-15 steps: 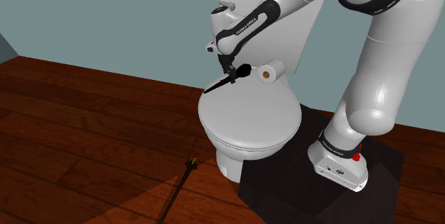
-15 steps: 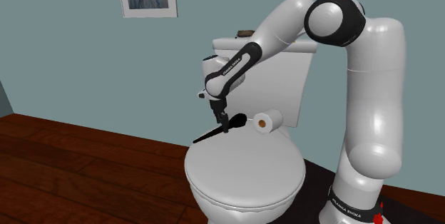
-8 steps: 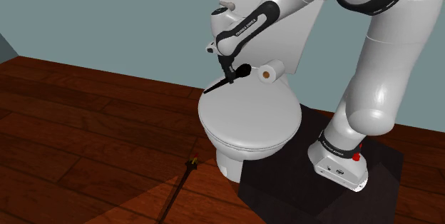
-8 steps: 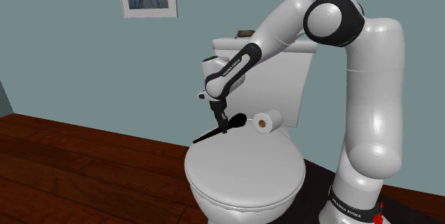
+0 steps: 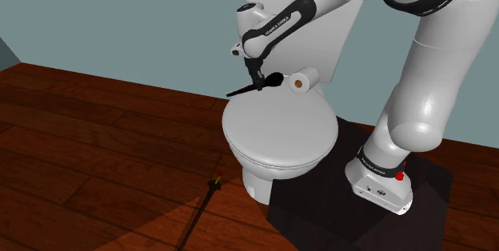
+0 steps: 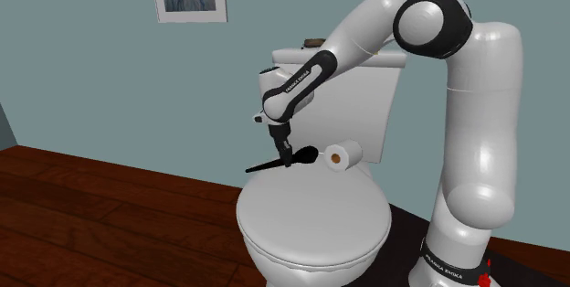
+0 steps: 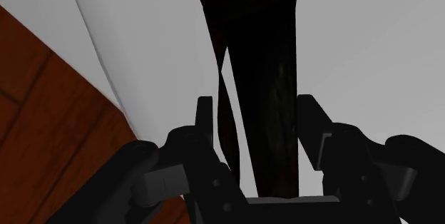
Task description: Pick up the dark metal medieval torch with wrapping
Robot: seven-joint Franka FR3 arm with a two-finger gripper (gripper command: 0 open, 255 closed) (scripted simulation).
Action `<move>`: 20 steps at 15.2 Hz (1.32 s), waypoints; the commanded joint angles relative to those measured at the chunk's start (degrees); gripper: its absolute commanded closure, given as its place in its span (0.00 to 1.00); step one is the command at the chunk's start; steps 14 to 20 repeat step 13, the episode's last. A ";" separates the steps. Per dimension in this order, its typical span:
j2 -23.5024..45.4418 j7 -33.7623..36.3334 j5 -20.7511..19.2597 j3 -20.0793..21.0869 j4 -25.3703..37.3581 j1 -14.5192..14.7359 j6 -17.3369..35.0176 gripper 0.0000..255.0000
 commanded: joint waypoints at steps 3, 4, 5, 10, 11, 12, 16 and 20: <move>-1.74 -0.29 0.03 0.03 1.05 0.09 -2.80 1.00; -2.16 -0.37 0.04 0.03 1.36 0.11 -3.51 1.00; -2.57 -0.44 0.05 0.04 1.67 0.13 -4.23 1.00; -4.44 -0.84 0.10 0.09 3.42 0.23 -7.82 1.00; -4.78 -0.92 0.11 0.10 3.81 0.25 -8.55 1.00; -4.84 -0.93 0.11 0.10 3.86 0.25 -8.66 1.00; -4.83 -0.93 0.11 0.10 3.87 0.25 -8.66 1.00; -4.83 -0.93 0.11 0.10 3.87 0.25 -8.66 1.00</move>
